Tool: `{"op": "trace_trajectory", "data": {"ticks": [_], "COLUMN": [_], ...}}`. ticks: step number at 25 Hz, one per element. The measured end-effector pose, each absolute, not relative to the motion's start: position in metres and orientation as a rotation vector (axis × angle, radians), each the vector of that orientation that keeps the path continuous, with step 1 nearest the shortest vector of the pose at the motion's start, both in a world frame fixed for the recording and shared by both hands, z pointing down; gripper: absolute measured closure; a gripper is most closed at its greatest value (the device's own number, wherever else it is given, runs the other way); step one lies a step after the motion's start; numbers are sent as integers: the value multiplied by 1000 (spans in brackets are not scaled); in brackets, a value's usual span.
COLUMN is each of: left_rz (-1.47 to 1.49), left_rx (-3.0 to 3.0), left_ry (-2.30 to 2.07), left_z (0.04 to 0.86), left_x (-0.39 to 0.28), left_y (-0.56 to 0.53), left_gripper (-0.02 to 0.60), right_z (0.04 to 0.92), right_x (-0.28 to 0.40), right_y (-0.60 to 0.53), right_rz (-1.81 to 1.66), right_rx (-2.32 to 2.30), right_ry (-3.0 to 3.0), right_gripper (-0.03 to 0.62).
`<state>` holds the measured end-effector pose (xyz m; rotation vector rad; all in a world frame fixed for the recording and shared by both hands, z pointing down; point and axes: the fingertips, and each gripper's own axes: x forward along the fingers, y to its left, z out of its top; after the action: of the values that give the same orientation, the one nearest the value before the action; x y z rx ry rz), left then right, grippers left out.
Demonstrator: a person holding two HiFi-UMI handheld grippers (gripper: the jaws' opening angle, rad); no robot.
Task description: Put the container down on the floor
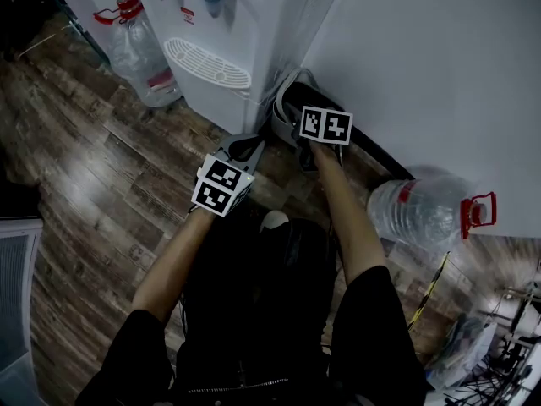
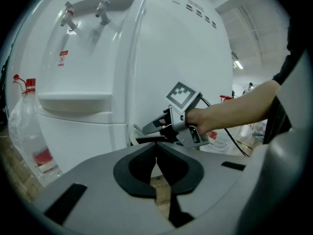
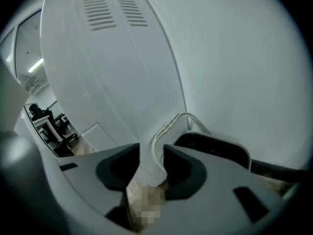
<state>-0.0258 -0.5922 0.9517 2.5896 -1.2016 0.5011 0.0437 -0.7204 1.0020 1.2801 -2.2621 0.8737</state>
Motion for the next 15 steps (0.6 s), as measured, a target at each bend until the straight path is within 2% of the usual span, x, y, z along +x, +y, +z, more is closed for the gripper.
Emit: {"op": "trace_trajectory", "data": {"ticks": [2,3,10,15], "left_rz": [478,465,446,515], "left_rx": [2594,2592,2537,2468], "left_ry": [-1232,-1250,-1300,-1312], "left_z": [945,940,867,790], "left_x": [-27,-28,-27,-27], "left_y": [-595,-597,-598,-584], "left_gripper": [566,566,566,566], "right_z": [987,980,936,862], "right_x": [50,52,81,103], "right_y": [-715,-711,-684,-659], "right_rz": [865,881,911,908], "right_rx": [1305,1305,1393,1497], "right_ry": [-2318,-2357,-2307,-2199], "right_gripper": [564,583,583,583]}}
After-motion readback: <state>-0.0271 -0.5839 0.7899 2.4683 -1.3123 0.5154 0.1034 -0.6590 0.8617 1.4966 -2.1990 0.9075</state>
